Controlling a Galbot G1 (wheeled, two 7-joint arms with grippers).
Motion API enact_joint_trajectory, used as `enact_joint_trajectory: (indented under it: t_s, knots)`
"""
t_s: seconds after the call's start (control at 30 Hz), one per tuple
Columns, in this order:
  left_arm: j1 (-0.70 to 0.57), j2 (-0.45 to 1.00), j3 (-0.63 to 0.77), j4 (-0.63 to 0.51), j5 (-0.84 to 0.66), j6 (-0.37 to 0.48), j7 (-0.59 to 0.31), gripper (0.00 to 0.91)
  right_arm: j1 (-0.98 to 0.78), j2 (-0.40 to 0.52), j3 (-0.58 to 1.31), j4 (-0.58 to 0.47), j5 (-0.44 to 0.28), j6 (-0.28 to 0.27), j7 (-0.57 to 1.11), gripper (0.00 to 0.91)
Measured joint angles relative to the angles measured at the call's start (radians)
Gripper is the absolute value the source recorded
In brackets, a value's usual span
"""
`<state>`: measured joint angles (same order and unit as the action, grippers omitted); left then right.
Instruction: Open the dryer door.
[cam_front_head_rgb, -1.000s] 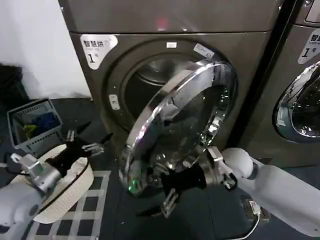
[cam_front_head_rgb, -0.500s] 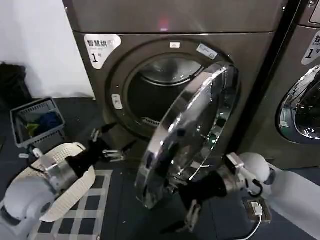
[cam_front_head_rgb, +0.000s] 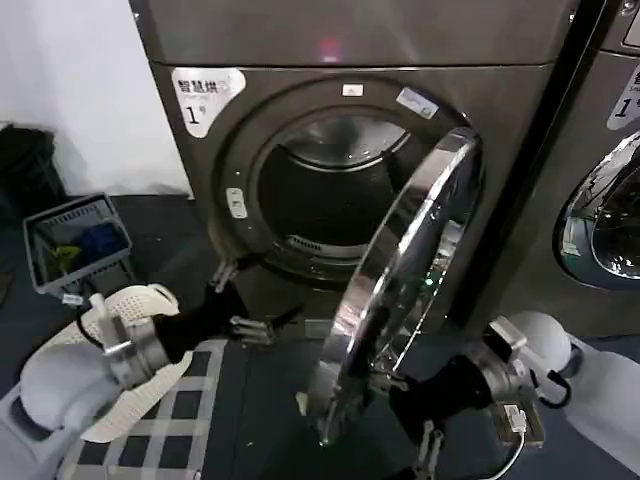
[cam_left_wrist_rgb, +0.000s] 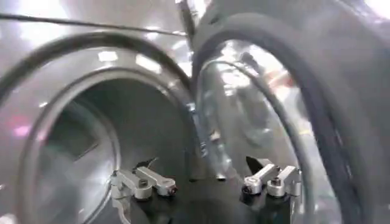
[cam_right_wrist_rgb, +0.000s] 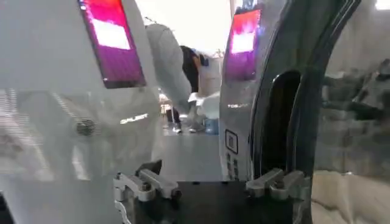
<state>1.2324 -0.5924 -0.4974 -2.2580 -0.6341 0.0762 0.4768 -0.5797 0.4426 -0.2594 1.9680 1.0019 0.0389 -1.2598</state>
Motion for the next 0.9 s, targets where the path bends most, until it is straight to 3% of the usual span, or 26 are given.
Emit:
enact_joint_trajectory:
  t_s: [0.5,0.9]
  knots:
    - [-0.086,0.042,0.158,-0.037,0.108,-0.046,0.058,0.907,-0.469,-0.107,0.505,-0.093,-0.072,0.149,0.028,0.907]
    - [-0.179,0.047,0.256,-0.061,0.098,-0.046,0.055,0.907,-0.572,-0.159,0.637,-0.314,-0.152,0.240,0.035,0.907]
